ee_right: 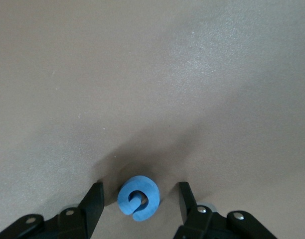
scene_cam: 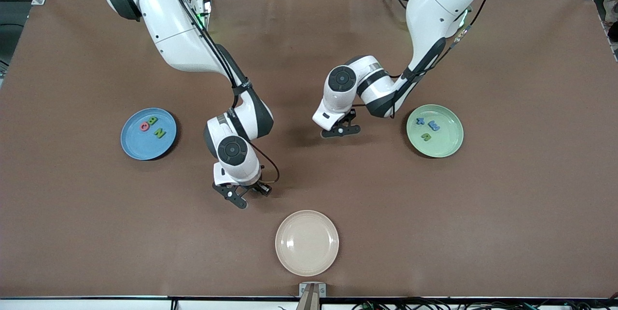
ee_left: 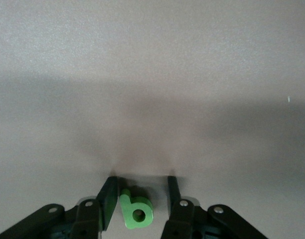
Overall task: Sort uppercase to blue plate, lowercase to green plate
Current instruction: 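Carry the b to the green plate while the right gripper carries the G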
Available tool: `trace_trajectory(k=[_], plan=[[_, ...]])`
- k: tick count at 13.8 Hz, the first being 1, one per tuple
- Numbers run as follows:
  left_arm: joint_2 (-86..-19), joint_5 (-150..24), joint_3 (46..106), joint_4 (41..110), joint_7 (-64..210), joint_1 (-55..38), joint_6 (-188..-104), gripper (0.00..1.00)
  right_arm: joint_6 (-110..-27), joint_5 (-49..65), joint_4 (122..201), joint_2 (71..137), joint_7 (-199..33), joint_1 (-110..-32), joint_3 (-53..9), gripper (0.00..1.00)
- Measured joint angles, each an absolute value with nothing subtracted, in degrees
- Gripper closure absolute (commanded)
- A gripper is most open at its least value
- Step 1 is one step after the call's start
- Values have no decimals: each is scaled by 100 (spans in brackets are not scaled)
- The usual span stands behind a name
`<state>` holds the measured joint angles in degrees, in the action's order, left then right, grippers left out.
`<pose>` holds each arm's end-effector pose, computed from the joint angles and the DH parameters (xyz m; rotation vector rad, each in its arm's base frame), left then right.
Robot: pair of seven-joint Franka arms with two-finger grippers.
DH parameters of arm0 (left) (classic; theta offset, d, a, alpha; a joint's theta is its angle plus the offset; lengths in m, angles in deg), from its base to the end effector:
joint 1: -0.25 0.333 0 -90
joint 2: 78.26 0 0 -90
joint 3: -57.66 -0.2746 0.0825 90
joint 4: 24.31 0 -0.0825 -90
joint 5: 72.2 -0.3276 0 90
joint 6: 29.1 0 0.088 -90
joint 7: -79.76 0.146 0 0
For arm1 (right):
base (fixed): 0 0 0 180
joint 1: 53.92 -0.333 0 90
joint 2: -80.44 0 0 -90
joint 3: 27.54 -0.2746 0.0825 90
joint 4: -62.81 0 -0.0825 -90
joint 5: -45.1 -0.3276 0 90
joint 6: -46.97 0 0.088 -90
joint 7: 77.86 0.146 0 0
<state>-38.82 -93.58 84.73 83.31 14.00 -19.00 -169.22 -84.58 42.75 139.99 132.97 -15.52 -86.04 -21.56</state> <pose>0.3999 -0.4068 0.1451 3.1128 0.2122 -0.0953 0.5918 0.3059 0.1479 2.9820 -0.9491 0.0969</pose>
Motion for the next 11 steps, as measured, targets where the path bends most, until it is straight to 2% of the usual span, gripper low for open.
trace_trajectory(k=[2, 3, 7, 9, 11], plan=[[-3898, -9360, 8473, 8344, 1400, -1897, -16911, 73, -8426, 4275, 13981, 13298, -1551, -8602, -2152, 46], [-3912, -9360, 8472, 8349, 1400, -1895, -16902, 77, -8423, 4275, 13967, 13298, -1551, -8602, -2152, 53], [-3923, -9369, 8472, 8355, 1401, -1895, -16902, 87, -8397, 4275, 13921, 13300, -1551, -8601, -2151, 90], [-3926, -9371, 8472, 8357, 1408, -1893, -16906, 90, -8382, 4275, 13918, 13300, -1551, -8601, -2150, 98], [-3938, -9381, 8472, 8363, 1511, -1882, -16910, 95, -8227, 4284, 13883, 13300, -1613, -8595, -2135, 98]])
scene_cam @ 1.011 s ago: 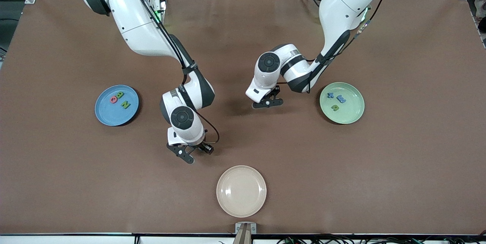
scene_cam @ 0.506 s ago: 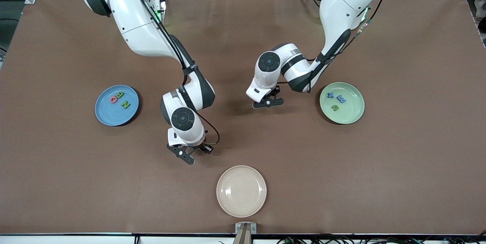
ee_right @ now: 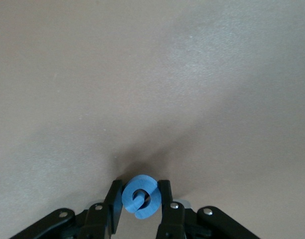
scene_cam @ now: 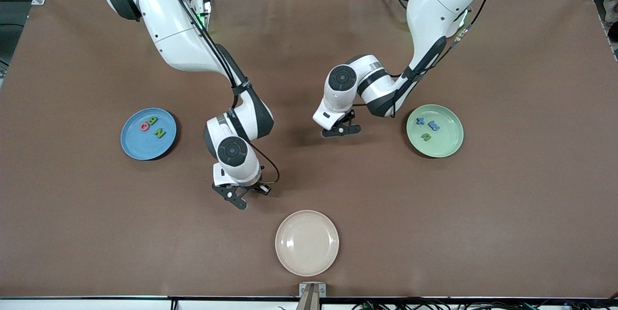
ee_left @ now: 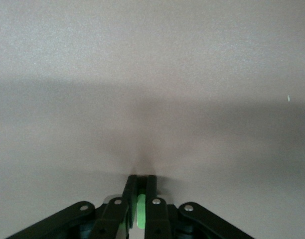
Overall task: Sort uppercase to blue plate, lowercase to green plate
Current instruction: 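Carry the b to the green plate while the right gripper carries the G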
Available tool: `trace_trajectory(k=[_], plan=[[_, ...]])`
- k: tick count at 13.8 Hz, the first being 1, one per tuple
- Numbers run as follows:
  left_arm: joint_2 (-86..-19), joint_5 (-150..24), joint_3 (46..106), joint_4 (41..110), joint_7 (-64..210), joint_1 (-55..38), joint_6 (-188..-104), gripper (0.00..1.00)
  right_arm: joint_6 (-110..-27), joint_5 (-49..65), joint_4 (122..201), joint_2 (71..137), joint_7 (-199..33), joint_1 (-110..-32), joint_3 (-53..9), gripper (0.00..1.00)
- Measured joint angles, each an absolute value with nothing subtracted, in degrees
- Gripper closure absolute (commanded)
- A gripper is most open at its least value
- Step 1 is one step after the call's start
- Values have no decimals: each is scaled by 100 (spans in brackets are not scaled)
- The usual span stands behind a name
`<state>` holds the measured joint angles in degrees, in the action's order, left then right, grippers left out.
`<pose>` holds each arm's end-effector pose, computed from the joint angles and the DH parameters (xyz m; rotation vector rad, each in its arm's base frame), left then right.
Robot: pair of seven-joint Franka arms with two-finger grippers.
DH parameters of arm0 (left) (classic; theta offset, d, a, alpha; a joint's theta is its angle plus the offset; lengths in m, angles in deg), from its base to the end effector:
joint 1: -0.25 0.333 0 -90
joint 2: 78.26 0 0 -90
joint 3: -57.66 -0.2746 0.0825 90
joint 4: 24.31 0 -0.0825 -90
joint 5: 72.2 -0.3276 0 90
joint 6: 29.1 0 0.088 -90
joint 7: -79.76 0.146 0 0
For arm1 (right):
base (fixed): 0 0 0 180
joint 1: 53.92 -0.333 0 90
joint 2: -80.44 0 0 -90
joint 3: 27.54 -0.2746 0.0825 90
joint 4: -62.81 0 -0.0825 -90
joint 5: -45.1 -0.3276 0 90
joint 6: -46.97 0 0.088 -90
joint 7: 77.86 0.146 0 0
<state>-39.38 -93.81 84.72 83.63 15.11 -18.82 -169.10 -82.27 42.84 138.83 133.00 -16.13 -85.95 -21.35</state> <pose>0.4009 -0.4049 0.1481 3.1176 0.1798 -0.0849 0.5929 0.3036 0.1520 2.9698 -0.9322 0.0775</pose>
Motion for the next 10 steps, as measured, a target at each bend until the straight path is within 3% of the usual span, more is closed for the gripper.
trace_trajectory(k=[6, 10], plan=[[-4442, -9389, 8509, 8533, 2116, -1466, -16912, 99, -6880, 4288, 13654, 13156, -3592, -8023, -2059, 98], [-4769, -9390, 9059, 8837, 2871, -556, -16657, 99, -6203, 4288, 13982, 12592, -4725, -7548, -2041, 99]])
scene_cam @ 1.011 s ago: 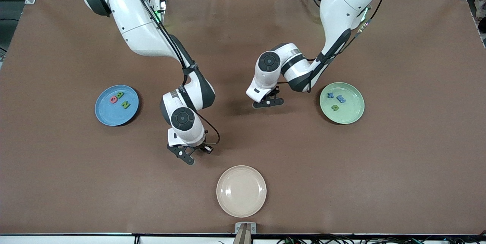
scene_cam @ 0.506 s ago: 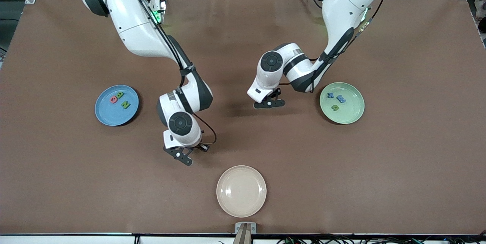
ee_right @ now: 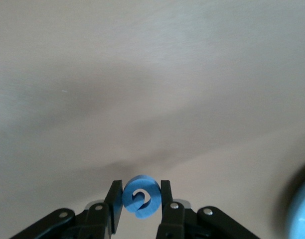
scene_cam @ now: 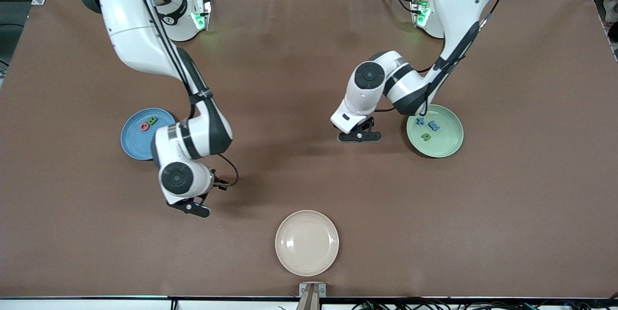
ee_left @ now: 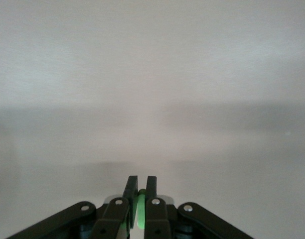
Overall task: Sort uppercase to blue plate, lowercase to green plate
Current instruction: 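Carry the b to the green plate while the right gripper carries the G, then release the b on the green plate while the right gripper releases the G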
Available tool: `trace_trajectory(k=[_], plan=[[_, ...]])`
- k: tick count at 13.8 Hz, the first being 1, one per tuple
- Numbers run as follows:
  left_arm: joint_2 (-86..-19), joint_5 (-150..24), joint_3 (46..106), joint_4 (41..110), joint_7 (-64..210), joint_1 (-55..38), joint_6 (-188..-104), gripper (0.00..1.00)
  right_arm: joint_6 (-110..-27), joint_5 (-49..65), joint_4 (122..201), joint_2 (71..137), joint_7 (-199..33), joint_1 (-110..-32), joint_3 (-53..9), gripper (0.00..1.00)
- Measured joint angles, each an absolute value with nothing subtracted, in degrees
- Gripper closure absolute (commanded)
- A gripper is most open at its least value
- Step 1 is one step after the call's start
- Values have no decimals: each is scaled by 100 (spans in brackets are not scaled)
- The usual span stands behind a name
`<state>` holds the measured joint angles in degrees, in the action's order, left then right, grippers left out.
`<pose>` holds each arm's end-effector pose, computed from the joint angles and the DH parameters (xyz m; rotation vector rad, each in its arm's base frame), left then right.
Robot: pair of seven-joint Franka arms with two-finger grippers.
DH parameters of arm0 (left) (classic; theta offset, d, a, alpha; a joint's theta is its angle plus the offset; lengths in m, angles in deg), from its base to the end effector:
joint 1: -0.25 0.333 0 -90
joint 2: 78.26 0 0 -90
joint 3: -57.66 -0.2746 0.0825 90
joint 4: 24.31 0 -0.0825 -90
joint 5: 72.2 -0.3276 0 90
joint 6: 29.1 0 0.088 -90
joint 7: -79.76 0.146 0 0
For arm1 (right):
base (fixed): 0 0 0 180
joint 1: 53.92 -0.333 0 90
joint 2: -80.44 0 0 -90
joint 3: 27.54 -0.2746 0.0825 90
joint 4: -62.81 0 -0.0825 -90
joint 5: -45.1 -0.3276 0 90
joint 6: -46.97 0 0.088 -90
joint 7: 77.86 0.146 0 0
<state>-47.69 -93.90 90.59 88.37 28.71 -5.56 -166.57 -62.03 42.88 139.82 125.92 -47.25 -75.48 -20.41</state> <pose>0.4440 -0.3399 0.2038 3.1141 -0.0032 -0.0135 0.6026 0.1712 0.2005 2.9595 -0.4059 -0.2852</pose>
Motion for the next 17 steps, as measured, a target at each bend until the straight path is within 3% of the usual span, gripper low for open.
trace_trajectory(k=[5, 9, 15, 16, 17], plan=[[-5078, -9404, 10030, 9161, 4134, 1279, -15897, 99, -6267, 4290, 15799, 11015, -6752, -6630, -2006, 99], [-5367, -9412, 10381, 9512, 5090, 2402, -15726, 99, -7113, 4294, 17636, 9855, -7734, -6076, -2013, 99], [-5435, -9549, 10403, 9838, 6208, 3450, -15764, 99, -8611, 4299, 19521, 9219, -8435, -5582, -2018, 96], [-5435, -9550, 10404, 9885, 6380, 3581, -15786, 99, -8735, 4300, 19668, 9210, -8443, -5578, -2021, 92], [-5433, -9553, 10403, 9932, 6527, 3688, -15834, 99, -8834, 4300, 19785, 9209, -8443, -5578, -2034, 64]])
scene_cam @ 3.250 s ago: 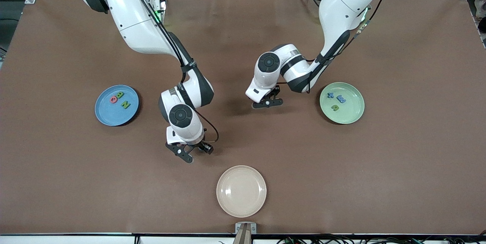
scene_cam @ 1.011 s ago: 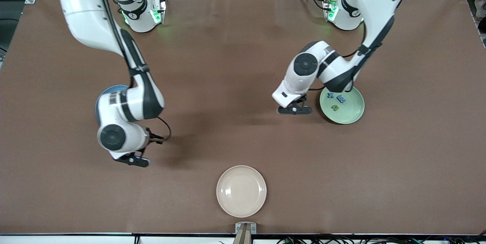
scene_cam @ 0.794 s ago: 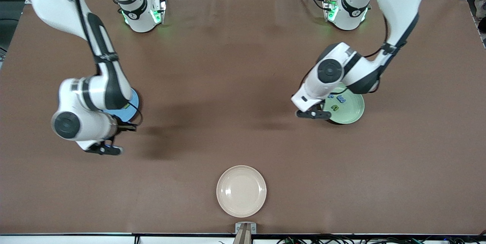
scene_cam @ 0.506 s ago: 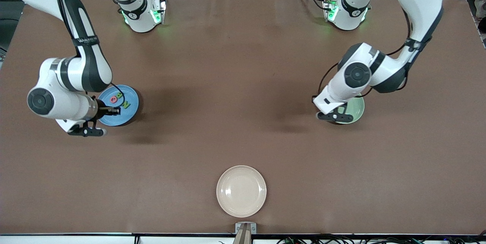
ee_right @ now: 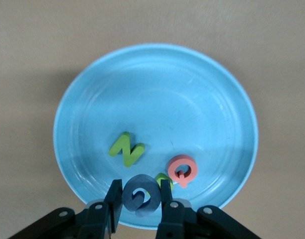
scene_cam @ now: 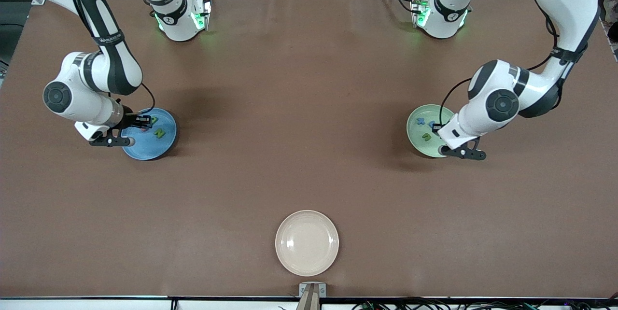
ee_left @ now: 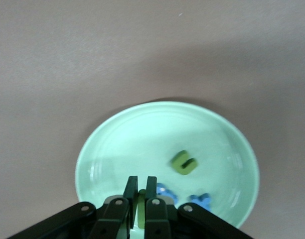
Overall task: Sort uppercase to blue plate, lowercase to green plate
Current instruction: 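Release the b on the green plate while the right gripper releases the G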
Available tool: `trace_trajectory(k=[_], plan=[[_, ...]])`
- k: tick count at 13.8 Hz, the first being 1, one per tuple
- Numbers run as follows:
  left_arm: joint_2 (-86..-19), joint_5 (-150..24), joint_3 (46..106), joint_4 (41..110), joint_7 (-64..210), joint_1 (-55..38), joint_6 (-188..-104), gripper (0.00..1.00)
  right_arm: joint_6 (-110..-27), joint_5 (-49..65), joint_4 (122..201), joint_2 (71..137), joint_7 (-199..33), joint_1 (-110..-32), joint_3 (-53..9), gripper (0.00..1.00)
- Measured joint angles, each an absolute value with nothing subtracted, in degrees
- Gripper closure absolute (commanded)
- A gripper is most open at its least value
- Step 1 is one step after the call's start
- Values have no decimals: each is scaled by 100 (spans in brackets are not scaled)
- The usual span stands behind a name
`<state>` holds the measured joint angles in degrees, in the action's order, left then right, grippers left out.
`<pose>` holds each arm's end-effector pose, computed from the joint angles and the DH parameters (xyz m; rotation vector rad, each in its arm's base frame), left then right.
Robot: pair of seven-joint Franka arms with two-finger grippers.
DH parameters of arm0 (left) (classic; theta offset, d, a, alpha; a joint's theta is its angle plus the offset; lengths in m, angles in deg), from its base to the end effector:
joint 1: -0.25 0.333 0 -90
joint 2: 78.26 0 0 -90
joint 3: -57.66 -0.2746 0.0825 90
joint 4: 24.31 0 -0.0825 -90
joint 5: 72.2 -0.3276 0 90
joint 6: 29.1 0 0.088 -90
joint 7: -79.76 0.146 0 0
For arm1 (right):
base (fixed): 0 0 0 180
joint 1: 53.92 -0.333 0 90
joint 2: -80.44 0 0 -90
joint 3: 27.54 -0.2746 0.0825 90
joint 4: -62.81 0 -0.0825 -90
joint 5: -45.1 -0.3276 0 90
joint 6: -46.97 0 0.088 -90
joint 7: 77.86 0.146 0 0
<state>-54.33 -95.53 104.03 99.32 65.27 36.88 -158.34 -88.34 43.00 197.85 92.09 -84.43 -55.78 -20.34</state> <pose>0.4862 -0.0748 0.2114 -3.0975 0.2885 0.2320 0.4408 -0.0420 0.1970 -3.1086 0.0110 0.3054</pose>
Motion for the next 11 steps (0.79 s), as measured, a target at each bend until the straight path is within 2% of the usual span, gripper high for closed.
trace_trajectory(k=[1, 2, 7, 8, 10, 11], plan=[[-5431, -9576, 10404, 9980, 6637, 3775, -15907, 98, -8889, 4300, 19861, 9209, -8443, -5579, -2047, 11], [-5422, -9645, 10403, 10024, 6679, 3834, -15974, 98, -8912, 4300, 19899, 9209, -8443, -5579, -2055, 0], [-5243, -10040, 10403, 10216, 6681, 3977, -16203, 93, -8826, 4300, 19841, 9190, -8443, -5578, -2057, 0], [-5199, -10068, 10403, 10236, 6681, 3979, -16235, 88, -8705, 4300, 19768, 9172, -8443, -5578, -2057, 0], [-5149, -10114, 10403, 10253, 6681, 3979, -16247, 72, -8296, 4300, 19499, 9114, -8443, -5578, -2057, 0], [-5142, -10118, 10403, 10258, 6681, 3979, -16249, 58, -7978, 4300, 19274, 9083, -8443, -5578, -2056, 0]])
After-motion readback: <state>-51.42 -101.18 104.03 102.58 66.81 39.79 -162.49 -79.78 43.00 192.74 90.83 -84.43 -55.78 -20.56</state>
